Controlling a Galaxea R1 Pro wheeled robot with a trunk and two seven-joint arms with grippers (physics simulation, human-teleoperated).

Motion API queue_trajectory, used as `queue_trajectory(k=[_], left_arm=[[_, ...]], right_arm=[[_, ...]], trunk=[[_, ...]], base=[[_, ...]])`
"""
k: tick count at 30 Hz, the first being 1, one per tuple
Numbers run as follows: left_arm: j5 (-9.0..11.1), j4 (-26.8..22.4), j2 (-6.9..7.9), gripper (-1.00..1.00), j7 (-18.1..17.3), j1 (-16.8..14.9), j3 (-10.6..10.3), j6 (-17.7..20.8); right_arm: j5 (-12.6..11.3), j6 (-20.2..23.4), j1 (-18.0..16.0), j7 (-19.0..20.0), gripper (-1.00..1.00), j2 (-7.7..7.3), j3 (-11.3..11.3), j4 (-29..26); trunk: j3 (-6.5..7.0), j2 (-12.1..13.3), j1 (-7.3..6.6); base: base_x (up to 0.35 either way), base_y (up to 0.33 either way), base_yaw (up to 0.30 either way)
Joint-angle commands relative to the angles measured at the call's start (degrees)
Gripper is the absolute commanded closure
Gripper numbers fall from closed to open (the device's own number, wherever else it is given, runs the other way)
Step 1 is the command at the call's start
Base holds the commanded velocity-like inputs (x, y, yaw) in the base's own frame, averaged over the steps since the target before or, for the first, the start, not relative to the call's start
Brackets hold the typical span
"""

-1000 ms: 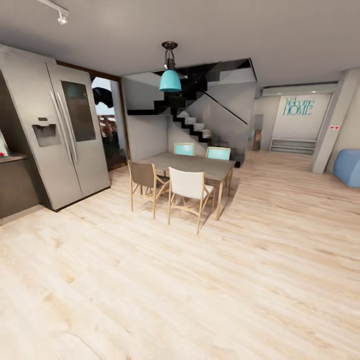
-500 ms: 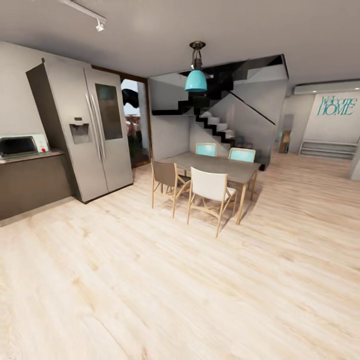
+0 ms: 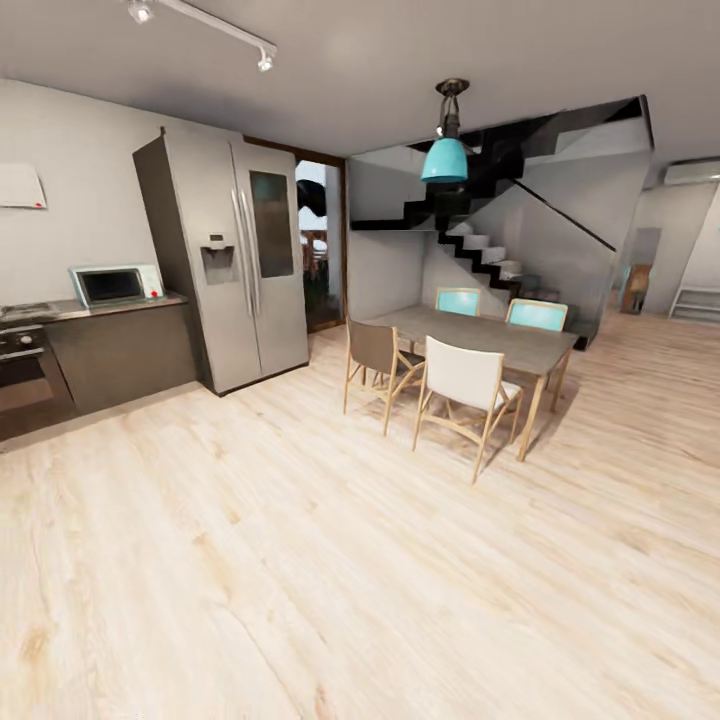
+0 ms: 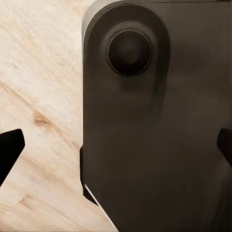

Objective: In the kitchen, take the popcorn bag from the countertop, put it into the microwave, and heat it until the popcorn is cooked so the cooked popcorn ends up inside the bag.

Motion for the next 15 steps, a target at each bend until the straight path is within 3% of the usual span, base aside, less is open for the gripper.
queue_trajectory(k=[1,15], left_arm=[[0.32,-0.03,0.0,-1.0,0.01,0.0,-0.05,-0.11],[0.5,0.0,-0.16,-1.0,0.04,0.0,0.36,-0.08]], right_arm=[[-0.19,-0.29,-0.02,-0.09,-1.0,0.01,-0.03,0.07],[0.15,-0.38,-0.01,-0.09,-1.0,-0.1,0.13,0.07]], trunk=[[-0.03,-0.02,0.0],[-0.03,-0.02,0.0]], base=[[0.0,0.0,0.292],[0.0,0.0,0.292]])
